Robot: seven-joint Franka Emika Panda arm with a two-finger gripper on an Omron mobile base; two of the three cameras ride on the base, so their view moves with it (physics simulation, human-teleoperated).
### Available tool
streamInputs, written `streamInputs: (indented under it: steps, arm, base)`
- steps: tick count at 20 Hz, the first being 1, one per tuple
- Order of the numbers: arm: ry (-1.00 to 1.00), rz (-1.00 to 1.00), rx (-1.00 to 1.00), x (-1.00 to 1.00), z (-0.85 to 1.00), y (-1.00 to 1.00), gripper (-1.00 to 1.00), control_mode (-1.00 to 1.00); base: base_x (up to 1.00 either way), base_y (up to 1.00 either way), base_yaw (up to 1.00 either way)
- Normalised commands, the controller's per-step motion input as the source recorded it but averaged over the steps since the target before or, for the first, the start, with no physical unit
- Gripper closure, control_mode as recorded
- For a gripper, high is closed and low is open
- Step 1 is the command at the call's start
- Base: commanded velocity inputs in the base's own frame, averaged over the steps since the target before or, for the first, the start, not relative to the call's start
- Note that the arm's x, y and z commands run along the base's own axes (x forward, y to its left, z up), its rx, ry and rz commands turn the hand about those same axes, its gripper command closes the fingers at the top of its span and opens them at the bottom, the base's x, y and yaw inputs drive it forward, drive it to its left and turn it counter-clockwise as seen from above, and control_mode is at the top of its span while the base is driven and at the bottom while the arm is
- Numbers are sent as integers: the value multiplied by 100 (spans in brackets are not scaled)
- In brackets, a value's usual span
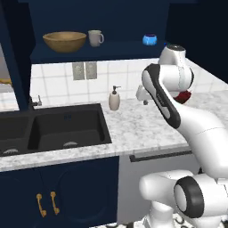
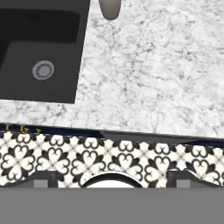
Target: Gather all objects into one cabinet and sort the glasses and bowls to opposite sides.
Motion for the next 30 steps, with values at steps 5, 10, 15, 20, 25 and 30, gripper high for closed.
streamInputs:
  steps: [5,10,15,20,25,30]
  arm:
    - [0,0,0,0,0,0,-100,100]
    - [0,0,0,0,0,0,-100,100]
    - [0,0,0,0,0,0,-100,100]
    - [0,0,0,0,0,0,-100,100]
    - [0,0,0,0,0,0,-100,100]
    - [0,0,0,0,0,0,-100,100]
  base:
    - [-100,-13,0]
    - [-99,-8,0]
    - [-27,0,0]
    - [-1,-21,-19]
    - [0,-42,-48]
    - [0,-28,-44]
